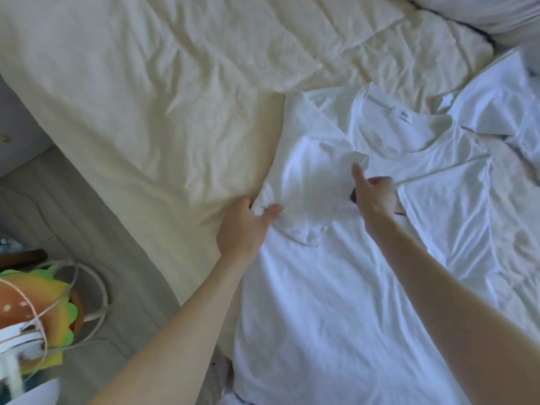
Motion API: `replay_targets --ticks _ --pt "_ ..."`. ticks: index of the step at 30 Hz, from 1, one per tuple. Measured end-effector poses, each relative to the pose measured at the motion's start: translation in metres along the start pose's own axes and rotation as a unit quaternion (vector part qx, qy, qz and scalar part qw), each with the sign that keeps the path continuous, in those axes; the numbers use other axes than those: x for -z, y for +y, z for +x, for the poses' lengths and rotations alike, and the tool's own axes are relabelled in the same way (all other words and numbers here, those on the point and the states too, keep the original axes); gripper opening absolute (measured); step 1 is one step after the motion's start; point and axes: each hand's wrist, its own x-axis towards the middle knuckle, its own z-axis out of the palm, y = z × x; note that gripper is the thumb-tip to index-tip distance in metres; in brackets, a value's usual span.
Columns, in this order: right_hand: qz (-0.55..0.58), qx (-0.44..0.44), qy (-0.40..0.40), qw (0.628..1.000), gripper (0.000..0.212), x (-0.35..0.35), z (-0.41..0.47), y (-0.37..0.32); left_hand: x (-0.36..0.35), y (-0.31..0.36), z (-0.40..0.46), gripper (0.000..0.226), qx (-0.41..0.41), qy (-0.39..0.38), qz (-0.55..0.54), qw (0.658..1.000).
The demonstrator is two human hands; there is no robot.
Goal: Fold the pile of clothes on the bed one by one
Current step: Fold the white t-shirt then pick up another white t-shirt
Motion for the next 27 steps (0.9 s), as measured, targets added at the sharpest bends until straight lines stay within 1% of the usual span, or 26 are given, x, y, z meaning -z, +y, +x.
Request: replay_targets --ticks 1,2,5,7,10,12,14,16,18,19,22,24,25,27 --pt "0.008 -0.032 -0.048 0.998 0.041 -0.001 -0.008 0.012 -0.001 -0.001 0.002 0.040 0.007 0.007 0.017 1.000" --pt "0.004 -0.053 -0.080 0.995 0.041 -0.003 -0.016 0.020 -0.001 -0.001 0.004 0.040 0.012 0.010 0.026 1.000" --pt "0.017 -0.098 -0.127 0.987 0.034 -0.011 -0.031 0.029 0.001 -0.003 0.008 0.044 0.005 0.011 0.039 0.999" --pt "0.060 -0.122 -0.135 0.981 0.033 -0.013 -0.035 0.028 0.005 -0.006 0.009 0.045 -0.015 0.002 0.024 1.000" --pt "0.119 -0.122 -0.092 0.981 0.027 -0.011 -0.036 0.029 0.013 -0.016 0.002 0.044 -0.038 -0.024 -0.008 0.999" --pt "0.113 -0.097 -0.075 0.986 0.023 -0.008 -0.041 0.036 0.018 -0.027 -0.008 0.040 -0.041 -0.027 -0.015 0.999" --pt "0.075 -0.047 -0.057 0.994 0.017 -0.007 -0.055 0.048 0.020 -0.040 -0.020 0.034 -0.026 -0.037 -0.039 0.998" --pt "-0.014 0.052 -0.022 0.998 0.032 -0.008 -0.078 0.066 0.020 -0.054 -0.037 0.032 -0.008 -0.064 -0.067 0.996" --pt "-0.090 0.153 -0.004 0.984 0.042 -0.009 -0.107 0.088 0.016 -0.073 -0.054 0.037 0.001 -0.090 -0.085 0.992" --pt "-0.125 0.176 -0.007 0.976 0.045 -0.010 -0.121 0.099 0.012 -0.083 -0.063 0.036 0.008 -0.100 -0.089 0.991" --pt "-0.235 0.198 -0.040 0.951 0.050 -0.005 -0.152 0.144 0.000 -0.118 -0.093 0.017 0.040 -0.133 -0.085 0.987" --pt "-0.273 0.213 -0.072 0.935 0.050 0.004 -0.169 0.172 -0.008 -0.140 -0.114 0.008 0.067 -0.154 -0.085 0.982" --pt "-0.281 0.221 -0.084 0.930 0.049 0.009 -0.177 0.186 -0.012 -0.150 -0.124 0.006 0.084 -0.169 -0.093 0.978" --pt "-0.284 0.228 -0.094 0.926 0.047 0.022 -0.189 0.209 -0.016 -0.167 -0.144 0.010 0.111 -0.206 -0.106 0.967"
